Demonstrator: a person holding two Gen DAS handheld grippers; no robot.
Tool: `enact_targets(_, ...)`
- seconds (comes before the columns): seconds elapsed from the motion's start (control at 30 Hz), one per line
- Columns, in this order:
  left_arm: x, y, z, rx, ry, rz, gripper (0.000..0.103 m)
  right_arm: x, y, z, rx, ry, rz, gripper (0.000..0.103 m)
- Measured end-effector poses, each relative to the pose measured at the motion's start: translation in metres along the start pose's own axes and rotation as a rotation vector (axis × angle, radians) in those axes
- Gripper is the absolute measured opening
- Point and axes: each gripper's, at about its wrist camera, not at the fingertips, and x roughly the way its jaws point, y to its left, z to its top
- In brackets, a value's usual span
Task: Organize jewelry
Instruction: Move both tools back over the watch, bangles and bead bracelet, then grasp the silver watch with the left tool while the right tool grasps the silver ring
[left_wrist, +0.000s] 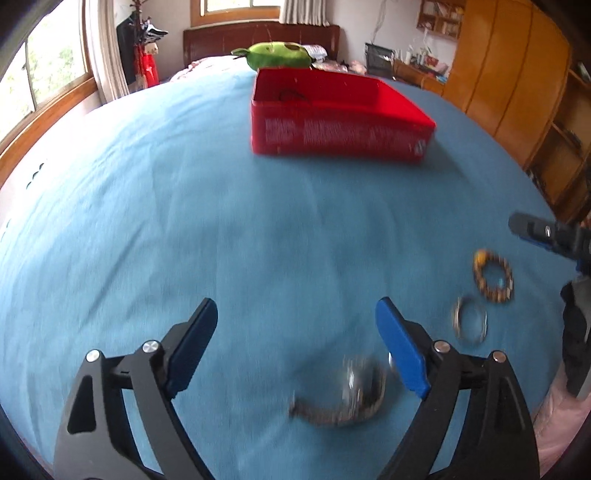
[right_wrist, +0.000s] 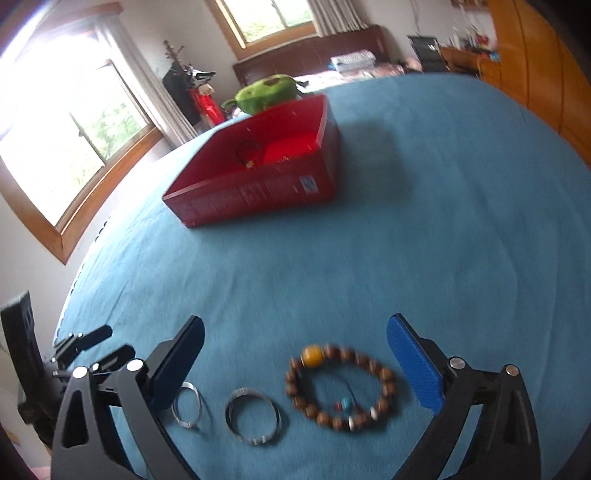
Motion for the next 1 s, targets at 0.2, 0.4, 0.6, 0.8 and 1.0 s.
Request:
enact_targets(0.2, -0.014, -0.005, -0.029, 0.010, -0.007, 0.010, 0.087, -0.008, -0.005, -0.022, 0.011, -0.009, -0.014, 0.099)
enact_targets(0.4, -0.015, -0.020, -0.043, 0.052, -0.004, 0.000, 0.087, -0.012, 0.005, -0.030, -0.016, 0.003, 0.004, 0.097)
enact_targets(0.6, -0.007, -0.029, -0.042, 0.082, 0.002, -0.004, 0.087, -0.016, 0.014, -0.033, -0.035, -0.002, 0.021, 0.095)
enact_targets(0.8, 0.007, -0.032, -0.042, 0.085, 0.050, -0.034, 0.078, -0.019, 0.014, -0.034, -0.036, -0.006, 0.025, 0.095)
enact_targets(1.0, 0.012, -0.031, -0.044, 0.090, 0.056, -0.053, 0.070, -0.014, 0.020, -0.033, -0.049, 0.012, 0.027, 0.093)
